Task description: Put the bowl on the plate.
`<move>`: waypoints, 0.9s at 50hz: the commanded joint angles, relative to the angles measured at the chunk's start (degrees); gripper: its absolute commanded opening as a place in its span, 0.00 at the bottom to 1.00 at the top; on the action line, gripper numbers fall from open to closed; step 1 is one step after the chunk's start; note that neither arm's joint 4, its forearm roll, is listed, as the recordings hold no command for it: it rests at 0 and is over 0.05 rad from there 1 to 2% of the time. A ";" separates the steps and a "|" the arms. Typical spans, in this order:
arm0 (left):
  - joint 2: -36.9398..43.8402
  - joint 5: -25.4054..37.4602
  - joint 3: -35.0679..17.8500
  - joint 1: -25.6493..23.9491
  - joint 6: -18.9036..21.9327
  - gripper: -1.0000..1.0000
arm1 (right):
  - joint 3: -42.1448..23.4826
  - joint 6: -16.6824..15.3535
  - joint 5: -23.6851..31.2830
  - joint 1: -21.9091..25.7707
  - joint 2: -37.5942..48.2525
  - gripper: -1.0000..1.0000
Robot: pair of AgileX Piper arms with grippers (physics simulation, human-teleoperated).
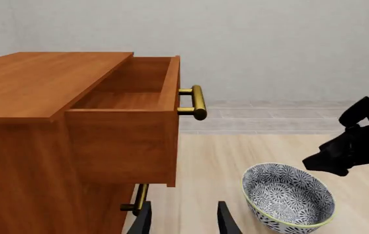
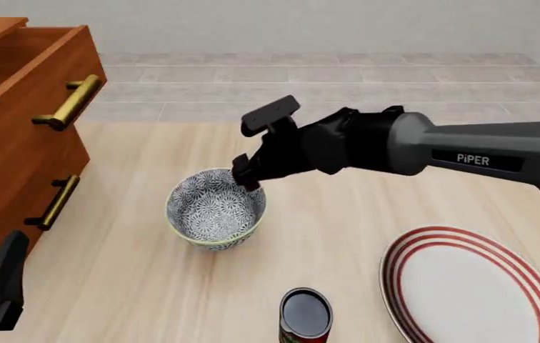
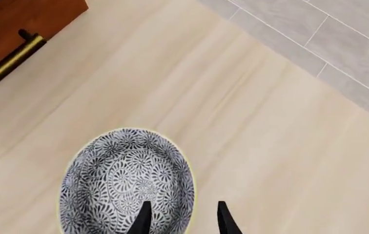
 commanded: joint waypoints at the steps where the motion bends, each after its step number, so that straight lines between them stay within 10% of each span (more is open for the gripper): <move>1: 0.00 0.00 0.00 0.00 0.00 1.00 | -3.27 0.10 1.18 -0.06 4.65 1.00; 45: 0.00 0.00 0.00 0.00 0.00 1.00 | -1.02 3.09 -0.88 1.22 8.66 1.00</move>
